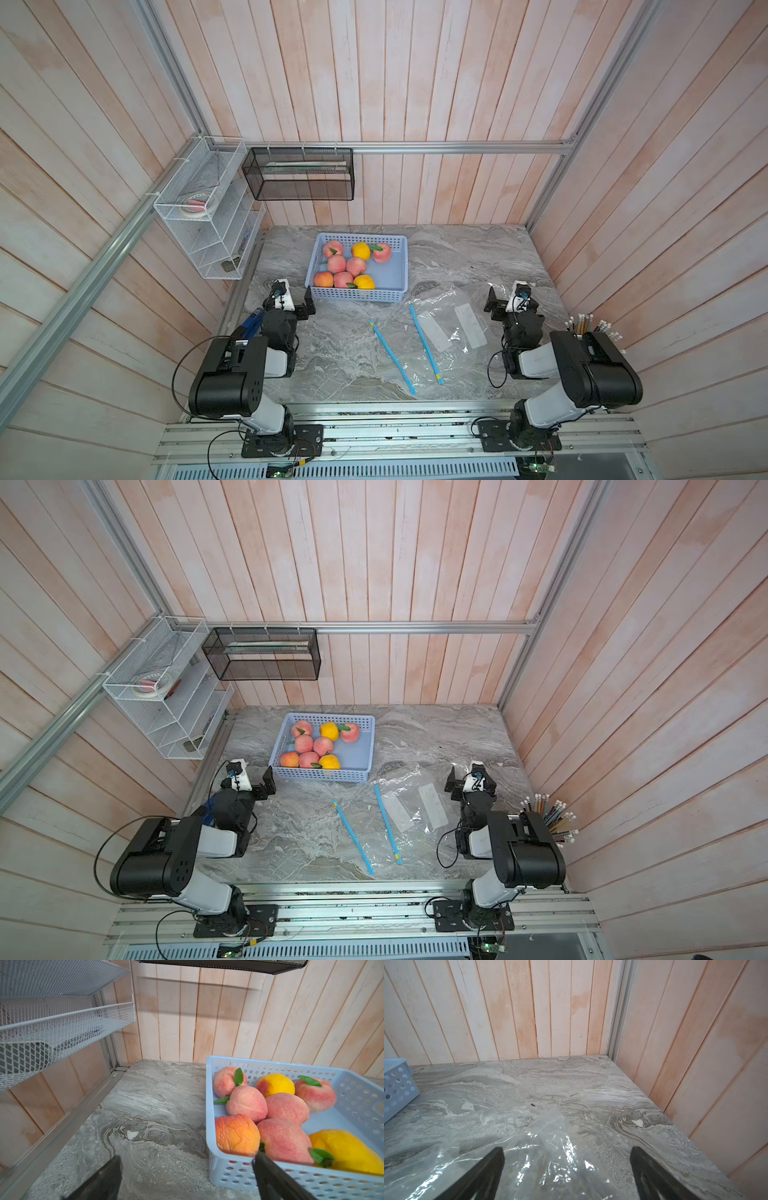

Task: Place the peach in a zip-top bag and seal the zipper
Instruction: Adjust the basket at the center of the board.

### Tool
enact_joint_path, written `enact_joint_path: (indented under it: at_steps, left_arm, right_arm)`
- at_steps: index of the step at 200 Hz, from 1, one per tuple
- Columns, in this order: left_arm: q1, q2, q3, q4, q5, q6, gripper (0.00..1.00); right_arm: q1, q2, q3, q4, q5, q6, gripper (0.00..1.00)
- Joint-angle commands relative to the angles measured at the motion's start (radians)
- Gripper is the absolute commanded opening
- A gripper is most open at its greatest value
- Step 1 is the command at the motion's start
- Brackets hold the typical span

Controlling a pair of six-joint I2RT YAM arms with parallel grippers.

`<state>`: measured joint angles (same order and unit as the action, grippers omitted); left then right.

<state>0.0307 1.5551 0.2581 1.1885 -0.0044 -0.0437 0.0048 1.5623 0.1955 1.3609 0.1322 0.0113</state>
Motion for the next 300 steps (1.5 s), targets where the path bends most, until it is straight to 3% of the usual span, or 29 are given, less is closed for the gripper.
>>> enact_joint_path:
  at_steps: [1, 175, 195, 216, 241, 261, 282, 300]
  left_arm:
    - [-0.003, 0.007, 0.012, -0.01, -0.009, 0.019, 1.0]
    - [-0.004, 0.004, 0.006, 0.0, -0.021, 0.014, 1.0]
    - [-0.004, -0.012, -0.032, 0.061, -0.075, -0.009, 1.0]
    - [-0.003, -0.076, -0.065, 0.07, -0.113, -0.02, 1.0]
    - [-0.009, -0.213, -0.026, -0.125, -0.184, -0.027, 1.0]
    - [-0.016, -0.296, 0.063, -0.386, -0.201, -0.116, 1.0]
    - [-0.029, -0.361, 0.157, -0.628, -0.181, -0.219, 1.0]
    - [-0.039, -0.399, 0.233, -0.805, -0.112, -0.305, 1.0]
  right_arm:
    - [-0.005, 0.001, 0.012, -0.005, 0.003, 0.012, 0.98]
    - [-0.005, 0.0, 0.005, 0.005, 0.008, 0.01, 0.98]
    - [0.02, -0.036, -0.005, 0.003, 0.069, -0.001, 0.98]
    - [0.077, -0.123, 0.045, -0.16, 0.141, -0.049, 0.98]
    - [0.179, -0.198, 0.141, -0.345, 0.224, -0.13, 0.98]
    - [0.267, -0.251, 0.216, -0.495, 0.283, -0.136, 0.98]
    - [0.332, -0.315, 0.291, -0.675, 0.328, -0.053, 0.98]
    - [0.352, -0.368, 0.374, -0.882, 0.273, 0.062, 0.98]
